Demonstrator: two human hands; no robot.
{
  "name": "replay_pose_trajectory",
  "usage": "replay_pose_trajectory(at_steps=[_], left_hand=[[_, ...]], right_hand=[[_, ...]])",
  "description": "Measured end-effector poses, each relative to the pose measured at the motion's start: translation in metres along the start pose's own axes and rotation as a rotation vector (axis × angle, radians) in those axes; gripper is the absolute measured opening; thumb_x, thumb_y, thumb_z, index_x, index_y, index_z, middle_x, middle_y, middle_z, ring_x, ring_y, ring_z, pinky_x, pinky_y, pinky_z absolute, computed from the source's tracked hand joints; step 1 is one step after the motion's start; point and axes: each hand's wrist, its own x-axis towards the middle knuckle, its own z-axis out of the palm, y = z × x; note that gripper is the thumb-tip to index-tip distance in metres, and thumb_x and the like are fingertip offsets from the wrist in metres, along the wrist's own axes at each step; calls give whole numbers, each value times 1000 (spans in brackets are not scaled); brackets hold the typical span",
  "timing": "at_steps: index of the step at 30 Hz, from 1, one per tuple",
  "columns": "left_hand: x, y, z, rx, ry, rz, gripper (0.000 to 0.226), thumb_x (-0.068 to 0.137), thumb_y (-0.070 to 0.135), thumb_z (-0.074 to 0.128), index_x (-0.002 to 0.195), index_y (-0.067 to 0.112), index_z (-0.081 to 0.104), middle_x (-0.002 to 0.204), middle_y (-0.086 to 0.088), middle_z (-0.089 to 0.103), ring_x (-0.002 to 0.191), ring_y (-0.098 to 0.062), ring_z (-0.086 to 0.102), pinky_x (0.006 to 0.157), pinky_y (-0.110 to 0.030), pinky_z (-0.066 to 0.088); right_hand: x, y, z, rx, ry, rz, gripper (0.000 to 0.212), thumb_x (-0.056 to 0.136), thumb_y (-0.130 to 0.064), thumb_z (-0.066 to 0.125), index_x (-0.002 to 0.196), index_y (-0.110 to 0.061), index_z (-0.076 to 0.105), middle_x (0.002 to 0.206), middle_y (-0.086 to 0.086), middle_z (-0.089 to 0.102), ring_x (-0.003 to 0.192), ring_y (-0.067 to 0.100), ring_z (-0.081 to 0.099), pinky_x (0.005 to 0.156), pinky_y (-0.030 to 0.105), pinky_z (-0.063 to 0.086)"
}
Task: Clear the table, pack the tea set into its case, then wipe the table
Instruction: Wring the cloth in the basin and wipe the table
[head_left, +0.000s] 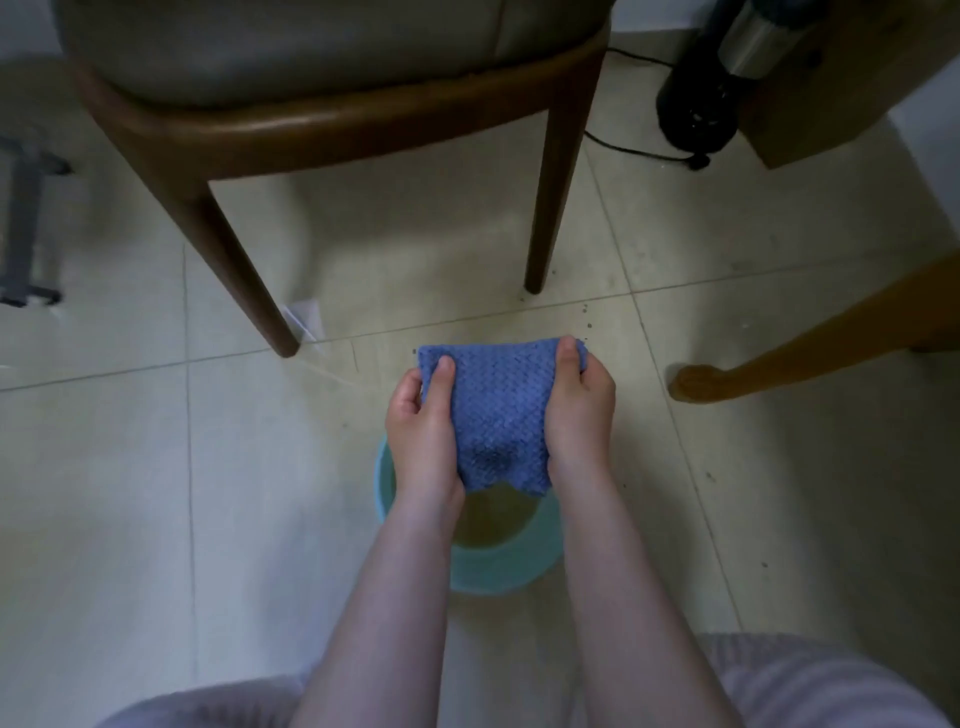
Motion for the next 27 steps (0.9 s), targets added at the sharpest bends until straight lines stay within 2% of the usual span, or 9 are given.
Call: replay_pose_trajectory(at_steps=[6, 11, 15, 20, 23, 27], left_hand=[[-75, 84, 40, -46, 7, -73, 8, 93, 23, 63, 91, 15, 66, 92, -6, 71, 87, -22, 66, 81, -41, 54], [-144, 171, 79, -25, 2, -96, 15, 93, 27, 63, 96, 13, 66, 100, -11, 72, 96, -28, 68, 89, -50, 53], [-188, 234, 115, -41, -15, -100, 12, 93, 26, 62, 95, 14, 66, 102, -12, 72, 101, -33, 67, 90, -52, 53], [-233, 300, 160, -31, -48, -94, 11, 93, 24, 61, 90, 15, 65, 90, -10, 72, 82, -26, 69, 80, -46, 55], [-256, 325, 189, 35, -64, -71, 11, 92, 24, 62, 88, 14, 65, 87, -9, 72, 82, -27, 68, 82, -46, 54], [-284, 337, 233, 197, -126, 0, 24, 92, 34, 61, 88, 12, 67, 97, -14, 71, 94, -32, 67, 87, -48, 53]], right_hand=[[-42, -101, -39, 10, 31, -17, 33, 100, -31, 49, 74, -11, 53, 68, 0, 54, 64, 10, 50, 61, 28, 41], [-87, -207, -78, 172, -17, 100, 30, 90, -34, 66, 76, -8, 59, 67, 1, 60, 64, 13, 58, 58, 28, 47], [-117, -294, -107, 219, -178, 136, 24, 75, -23, 81, 90, -11, 66, 85, 4, 74, 76, 17, 72, 65, 31, 59], [-134, -376, -153, 192, -339, 45, 38, 74, -3, 80, 104, -16, 61, 92, -4, 72, 80, 10, 72, 62, 25, 57], [-137, -406, -182, 188, -388, 32, 47, 73, -5, 82, 112, -18, 59, 102, -1, 71, 88, 13, 71, 67, 27, 58], [-132, -435, -232, 224, -387, 24, 50, 76, -6, 79, 120, -18, 58, 115, 4, 69, 100, 20, 69, 79, 38, 58]])
